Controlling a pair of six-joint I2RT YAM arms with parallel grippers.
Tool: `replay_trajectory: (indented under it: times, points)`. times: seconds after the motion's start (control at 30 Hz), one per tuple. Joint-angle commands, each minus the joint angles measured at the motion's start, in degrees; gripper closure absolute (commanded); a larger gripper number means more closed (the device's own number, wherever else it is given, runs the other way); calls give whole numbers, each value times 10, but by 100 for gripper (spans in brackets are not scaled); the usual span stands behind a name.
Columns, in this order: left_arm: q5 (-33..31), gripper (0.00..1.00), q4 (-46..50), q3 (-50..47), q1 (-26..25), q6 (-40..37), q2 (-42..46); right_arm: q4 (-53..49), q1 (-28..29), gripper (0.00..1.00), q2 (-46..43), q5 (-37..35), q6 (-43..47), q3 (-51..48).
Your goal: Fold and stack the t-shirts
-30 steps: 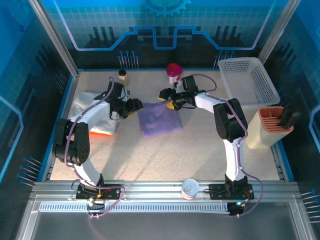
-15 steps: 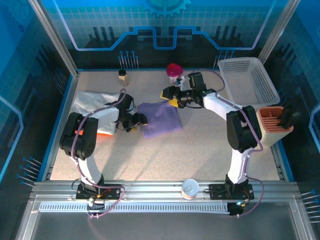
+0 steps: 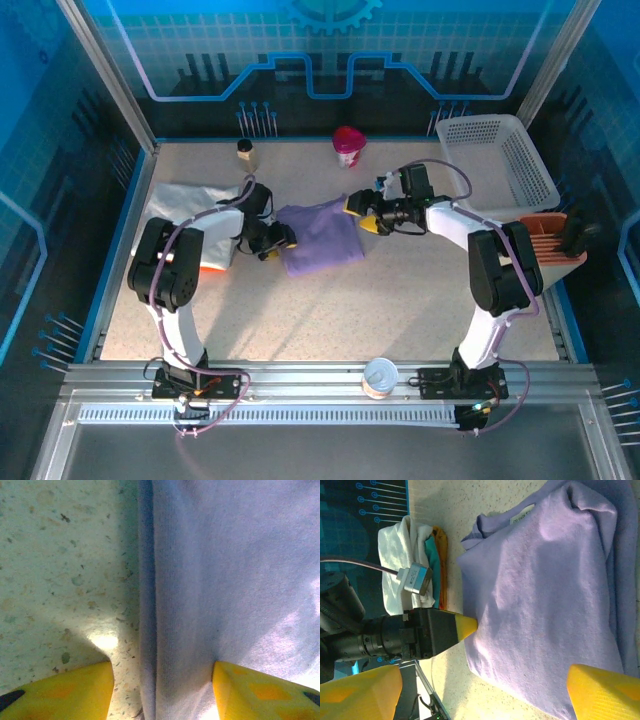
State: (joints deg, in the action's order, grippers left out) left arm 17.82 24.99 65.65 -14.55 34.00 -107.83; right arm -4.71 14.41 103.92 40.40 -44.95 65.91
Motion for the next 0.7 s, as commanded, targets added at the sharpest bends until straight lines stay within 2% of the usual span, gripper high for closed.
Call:
replay_trajectory:
  times: [0.0, 0.4, 0.67]
  points:
    - [65, 46, -68, 11, -27, 12, -32, 9, -10, 14, -24, 13, 1, -3]
    - [76, 52, -78, 24, -30, 9, -44, 11, -13, 14, -28, 23, 3, -10]
    - [60, 61, -91, 20, -31, 5, -65, 7, -20, 14, -33, 19, 3, -18]
